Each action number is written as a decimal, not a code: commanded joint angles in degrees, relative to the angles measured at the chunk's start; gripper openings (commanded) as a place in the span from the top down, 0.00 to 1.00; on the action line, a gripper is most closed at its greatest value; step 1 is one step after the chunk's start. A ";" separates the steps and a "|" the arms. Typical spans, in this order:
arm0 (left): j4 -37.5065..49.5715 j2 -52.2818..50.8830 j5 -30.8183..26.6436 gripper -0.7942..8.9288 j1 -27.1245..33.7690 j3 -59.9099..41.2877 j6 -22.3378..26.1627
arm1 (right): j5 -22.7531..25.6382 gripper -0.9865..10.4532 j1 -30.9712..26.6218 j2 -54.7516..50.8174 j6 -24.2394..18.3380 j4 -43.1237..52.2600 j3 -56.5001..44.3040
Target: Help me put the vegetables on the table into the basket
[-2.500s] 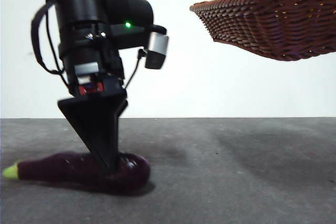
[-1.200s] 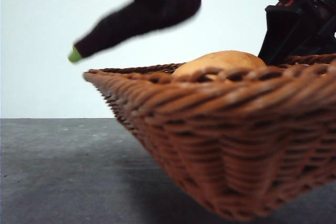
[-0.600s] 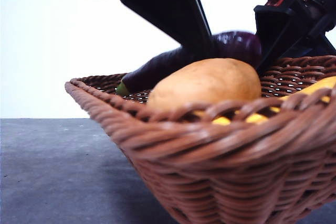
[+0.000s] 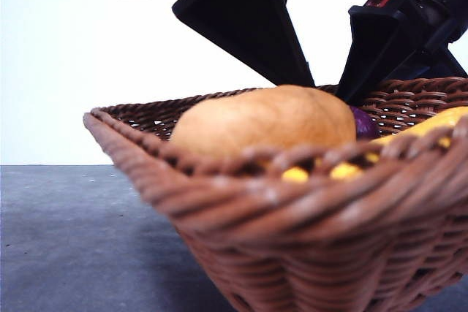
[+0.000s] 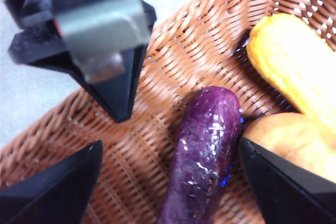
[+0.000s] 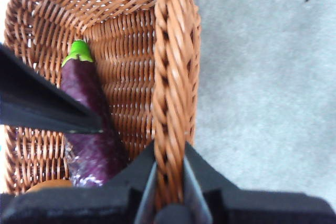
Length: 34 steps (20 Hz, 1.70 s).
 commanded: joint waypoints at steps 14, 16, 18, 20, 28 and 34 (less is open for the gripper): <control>-12.20 -30.42 -7.61 0.58 14.10 2.60 -34.12 | 2.69 0.92 0.02 0.13 3.34 4.15 -0.35; -14.64 -32.59 -7.43 0.94 14.78 2.60 -36.46 | 2.69 0.92 0.02 0.13 4.26 5.11 -0.35; -18.88 -33.48 -6.71 0.93 14.73 2.60 -36.83 | 2.71 0.92 0.02 0.13 4.26 5.05 -0.35; -24.46 -33.68 -3.72 0.93 14.69 2.60 -36.79 | 3.56 0.92 0.02 0.13 4.52 5.09 -0.35; -26.58 -34.69 -2.95 0.93 14.73 2.60 -36.00 | 6.08 0.92 -3.58 0.13 8.09 12.48 -0.20; -27.65 -35.65 -6.10 0.93 14.71 2.60 -35.69 | -1.60 0.92 -21.29 0.13 6.23 12.00 2.23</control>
